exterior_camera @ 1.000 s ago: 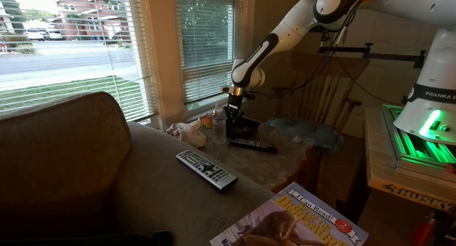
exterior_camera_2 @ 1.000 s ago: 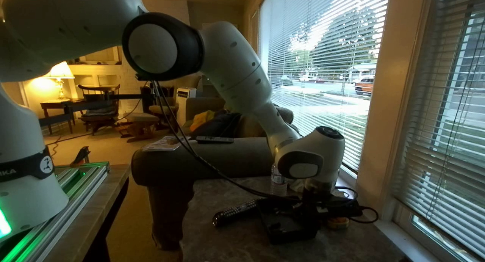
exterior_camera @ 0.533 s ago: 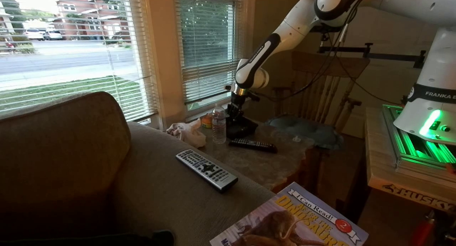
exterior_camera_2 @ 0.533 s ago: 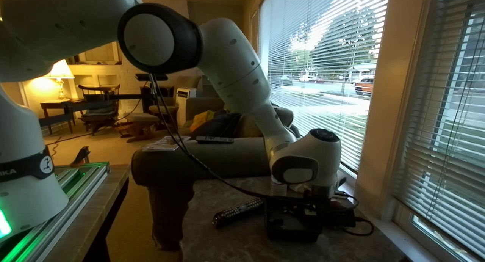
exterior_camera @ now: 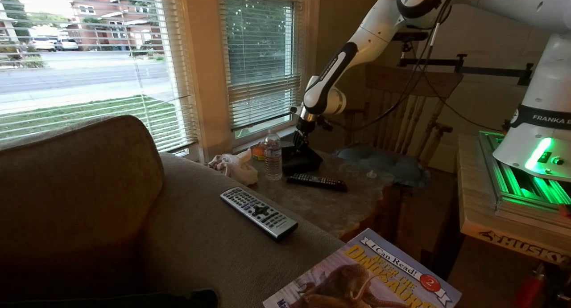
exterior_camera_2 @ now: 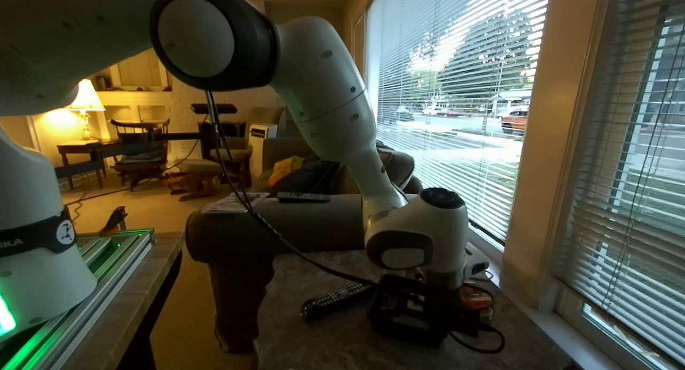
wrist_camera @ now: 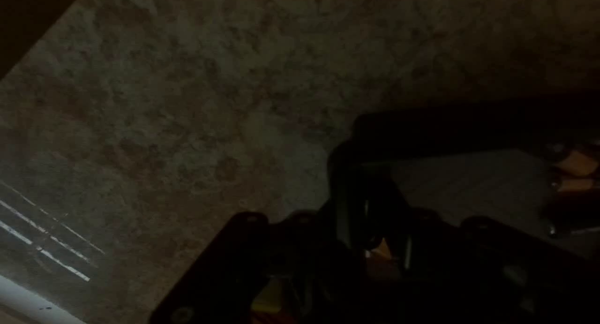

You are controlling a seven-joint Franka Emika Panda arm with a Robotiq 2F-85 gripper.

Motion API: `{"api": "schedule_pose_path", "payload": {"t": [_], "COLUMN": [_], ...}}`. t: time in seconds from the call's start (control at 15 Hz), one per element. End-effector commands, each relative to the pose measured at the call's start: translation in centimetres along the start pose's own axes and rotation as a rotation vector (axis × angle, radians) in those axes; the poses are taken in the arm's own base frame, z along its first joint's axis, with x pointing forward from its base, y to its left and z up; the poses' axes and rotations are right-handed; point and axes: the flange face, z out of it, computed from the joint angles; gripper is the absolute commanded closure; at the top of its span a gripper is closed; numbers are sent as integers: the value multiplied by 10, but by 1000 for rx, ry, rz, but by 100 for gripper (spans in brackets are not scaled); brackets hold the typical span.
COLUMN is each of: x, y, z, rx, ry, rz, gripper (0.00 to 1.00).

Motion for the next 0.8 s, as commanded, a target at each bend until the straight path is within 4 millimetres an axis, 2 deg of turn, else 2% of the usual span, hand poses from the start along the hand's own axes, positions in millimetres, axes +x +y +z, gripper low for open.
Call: {"api": "schedule_pose_path", "payload": {"t": [0.0,0.07,0.13,0.33,0.73], "x": [1,1,2,0,-15], "y": [-1,-2,-3,0,-8], "z": [0,0,0,3,17], "rx": [2,3,4,-17,16], "ry": [0,1,1,15,90], "rz": [5,8,9,200,432], "gripper": [80,80,95,95,95]}}
